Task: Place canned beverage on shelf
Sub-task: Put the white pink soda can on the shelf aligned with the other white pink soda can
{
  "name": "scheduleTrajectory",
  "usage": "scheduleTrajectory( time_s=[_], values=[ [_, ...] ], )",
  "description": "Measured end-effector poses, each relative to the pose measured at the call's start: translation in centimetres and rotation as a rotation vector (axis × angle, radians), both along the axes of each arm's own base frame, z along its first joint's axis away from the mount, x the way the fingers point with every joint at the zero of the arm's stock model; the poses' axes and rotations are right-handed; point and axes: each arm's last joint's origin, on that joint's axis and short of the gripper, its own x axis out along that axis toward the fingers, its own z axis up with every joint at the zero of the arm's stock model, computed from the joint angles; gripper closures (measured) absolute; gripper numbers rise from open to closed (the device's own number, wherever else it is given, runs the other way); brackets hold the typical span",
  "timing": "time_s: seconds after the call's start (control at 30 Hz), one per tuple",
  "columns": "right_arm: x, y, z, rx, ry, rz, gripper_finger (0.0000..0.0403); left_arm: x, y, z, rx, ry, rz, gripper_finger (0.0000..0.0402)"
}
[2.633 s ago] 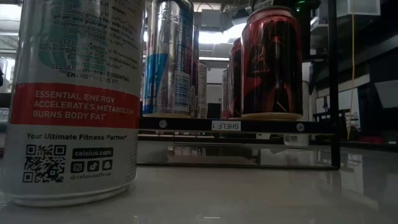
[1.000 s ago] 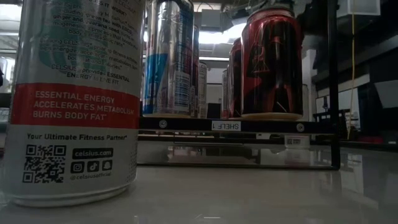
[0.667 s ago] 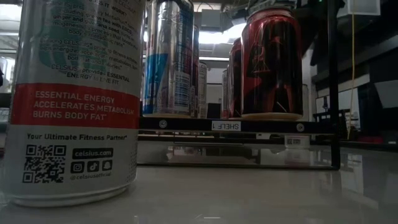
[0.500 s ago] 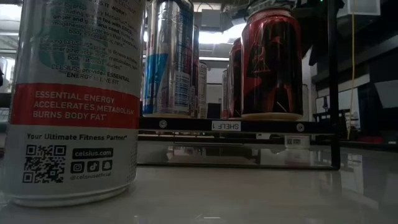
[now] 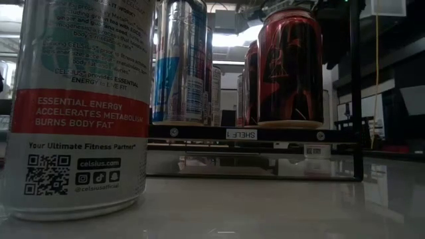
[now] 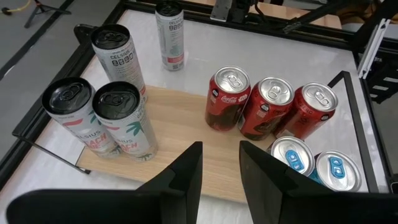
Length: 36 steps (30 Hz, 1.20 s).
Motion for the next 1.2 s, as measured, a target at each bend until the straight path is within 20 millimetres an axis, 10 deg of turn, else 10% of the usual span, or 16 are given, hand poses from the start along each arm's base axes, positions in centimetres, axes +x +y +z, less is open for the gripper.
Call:
scheduleTrajectory(
  time_s=[0.33,1.2],
  values=[
    [0.3,-0.1,0.1,-0.069,0.018,0.162,0.0007,0.0,0.0,0.0,-0.02,-0.003,0.015,0.0305],
    [3.3,-1.1,-1.9,-0.161,0.194,0.732,0.0008,0.0,0.1,0.0,-0.023,-0.008,0.055,0.0305]
  ],
)
